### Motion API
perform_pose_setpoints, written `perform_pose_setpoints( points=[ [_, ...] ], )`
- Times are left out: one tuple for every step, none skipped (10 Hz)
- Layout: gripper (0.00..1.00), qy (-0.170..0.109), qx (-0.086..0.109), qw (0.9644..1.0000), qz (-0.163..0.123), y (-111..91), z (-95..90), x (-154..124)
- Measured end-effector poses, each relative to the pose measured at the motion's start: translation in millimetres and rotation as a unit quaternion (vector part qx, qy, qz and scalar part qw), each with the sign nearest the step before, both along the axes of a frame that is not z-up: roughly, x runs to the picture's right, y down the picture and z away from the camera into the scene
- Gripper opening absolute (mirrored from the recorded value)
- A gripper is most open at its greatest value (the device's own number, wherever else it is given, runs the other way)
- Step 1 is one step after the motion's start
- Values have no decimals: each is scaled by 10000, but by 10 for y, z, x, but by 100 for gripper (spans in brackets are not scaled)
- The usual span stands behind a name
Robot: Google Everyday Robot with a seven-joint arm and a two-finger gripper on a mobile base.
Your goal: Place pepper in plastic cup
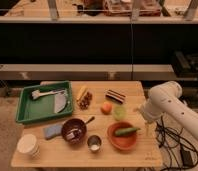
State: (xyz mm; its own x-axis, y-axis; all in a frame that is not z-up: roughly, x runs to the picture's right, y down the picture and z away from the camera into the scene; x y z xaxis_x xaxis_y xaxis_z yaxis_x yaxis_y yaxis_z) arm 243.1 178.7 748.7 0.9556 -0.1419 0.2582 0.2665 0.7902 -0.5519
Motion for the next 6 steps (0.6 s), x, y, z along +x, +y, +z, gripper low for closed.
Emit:
perform_pose_setpoints(
  points=[
    [80, -23, 9, 10000, 27, 26, -8, -10],
    [80, -53, 14, 10000, 47, 76, -22, -22],
    [80, -84, 7, 10000, 36, 98, -7, -56],
    [78, -110, -12, 9999, 23, 123, 20, -91],
    [70, -114, -52, 9999, 16, 176, 55, -103],
    [61, -107, -88, 9999, 8, 230, 90, -110]
  ],
)
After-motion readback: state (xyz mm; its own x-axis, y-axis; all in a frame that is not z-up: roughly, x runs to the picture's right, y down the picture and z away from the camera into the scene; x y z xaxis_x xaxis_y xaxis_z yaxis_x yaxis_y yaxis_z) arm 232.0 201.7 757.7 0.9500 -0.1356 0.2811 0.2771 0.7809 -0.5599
